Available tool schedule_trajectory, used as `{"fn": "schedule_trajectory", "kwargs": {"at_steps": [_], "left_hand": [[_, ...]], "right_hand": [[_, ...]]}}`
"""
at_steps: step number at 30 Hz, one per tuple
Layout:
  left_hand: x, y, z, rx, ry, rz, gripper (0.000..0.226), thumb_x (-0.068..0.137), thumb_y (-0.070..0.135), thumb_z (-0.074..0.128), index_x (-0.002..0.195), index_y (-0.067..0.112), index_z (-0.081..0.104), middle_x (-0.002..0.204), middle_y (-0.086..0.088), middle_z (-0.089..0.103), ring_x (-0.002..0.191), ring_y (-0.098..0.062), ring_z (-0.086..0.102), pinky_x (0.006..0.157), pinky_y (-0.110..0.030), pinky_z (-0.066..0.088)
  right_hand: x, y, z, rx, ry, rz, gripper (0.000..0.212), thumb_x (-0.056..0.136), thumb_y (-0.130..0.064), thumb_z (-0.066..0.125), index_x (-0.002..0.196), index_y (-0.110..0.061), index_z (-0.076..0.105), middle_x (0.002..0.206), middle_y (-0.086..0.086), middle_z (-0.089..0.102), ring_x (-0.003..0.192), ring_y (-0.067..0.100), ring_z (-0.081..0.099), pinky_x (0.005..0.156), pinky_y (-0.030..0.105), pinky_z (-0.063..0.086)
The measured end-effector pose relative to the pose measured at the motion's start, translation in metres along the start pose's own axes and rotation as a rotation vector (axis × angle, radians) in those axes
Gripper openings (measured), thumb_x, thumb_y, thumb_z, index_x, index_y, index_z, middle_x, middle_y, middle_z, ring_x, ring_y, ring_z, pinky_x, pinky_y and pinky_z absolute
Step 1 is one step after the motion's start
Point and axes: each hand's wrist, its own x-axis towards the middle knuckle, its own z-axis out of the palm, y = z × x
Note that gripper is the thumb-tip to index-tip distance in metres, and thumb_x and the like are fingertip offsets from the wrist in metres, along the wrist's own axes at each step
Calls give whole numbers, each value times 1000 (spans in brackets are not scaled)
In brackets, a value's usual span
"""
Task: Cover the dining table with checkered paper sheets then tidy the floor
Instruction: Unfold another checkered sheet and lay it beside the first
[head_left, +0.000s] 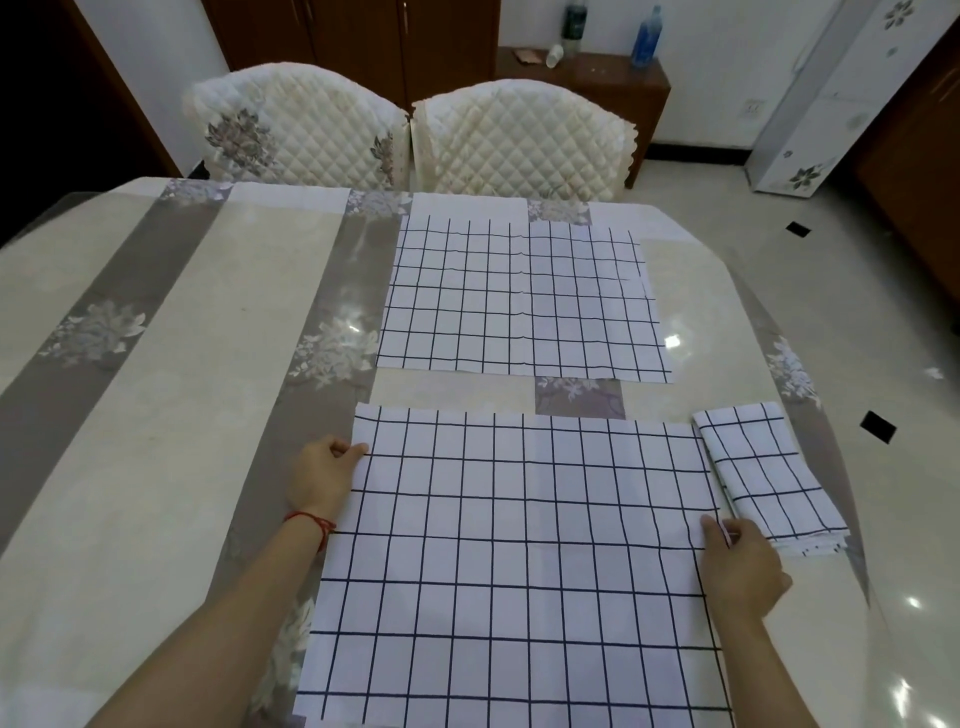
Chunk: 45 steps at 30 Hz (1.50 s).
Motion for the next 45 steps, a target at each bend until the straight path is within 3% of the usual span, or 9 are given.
{"fn": "schedule_trajectory", "kwargs": {"at_steps": [14, 26, 31, 39, 42, 45], "left_hand": [[-14, 19, -9, 93, -3, 60, 24, 84, 30, 64, 74, 8, 63, 70, -10, 62, 68, -28, 57, 62, -35, 44], [-17, 24, -10, 162, 23, 71, 30, 84, 32, 64, 62, 14, 53, 61, -6, 55, 61, -25, 51, 50, -27, 29], [-18, 24, -8, 176, 21, 58, 29, 85, 31, 62, 65, 13, 53, 65, -8, 57, 66, -28, 52, 57, -29, 33], [-18, 22, -7, 230, 54, 86, 29, 85, 34, 61, 67, 13, 55, 70, -14, 63, 64, -28, 53, 50, -28, 28], [-19, 24, -6, 168, 59, 55, 29, 85, 34, 63, 83, 5, 58, 83, -17, 64, 79, -37, 59, 59, -34, 41], [-33, 30, -4, 143, 145, 62, 46, 84, 35, 62, 107, -3, 49, 107, -24, 53, 92, -41, 54, 76, -49, 48]], "right_hand": [[3, -4, 2, -35, 18, 24, 29, 89, -29, 58, 95, -1, 61, 97, 22, 67, 93, 37, 58, 88, 42, 31], [6, -3, 3, -71, 29, 29, 29, 91, -31, 55, 94, -2, 60, 96, 22, 67, 92, 37, 58, 86, 41, 32], [6, -4, 4, -75, 27, 18, 29, 90, -30, 55, 93, -2, 60, 95, 22, 67, 92, 37, 59, 86, 41, 31], [7, -2, 4, -96, 19, 9, 30, 91, -31, 53, 93, -2, 59, 94, 21, 66, 92, 36, 58, 85, 40, 31], [4, -6, 0, -149, 8, 7, 33, 91, -31, 53, 99, 1, 58, 97, 25, 65, 95, 38, 57, 85, 41, 32], [-9, -14, -2, -237, 137, -115, 37, 87, -24, 60, 106, 7, 55, 101, 34, 56, 97, 45, 51, 82, 49, 36]]}}
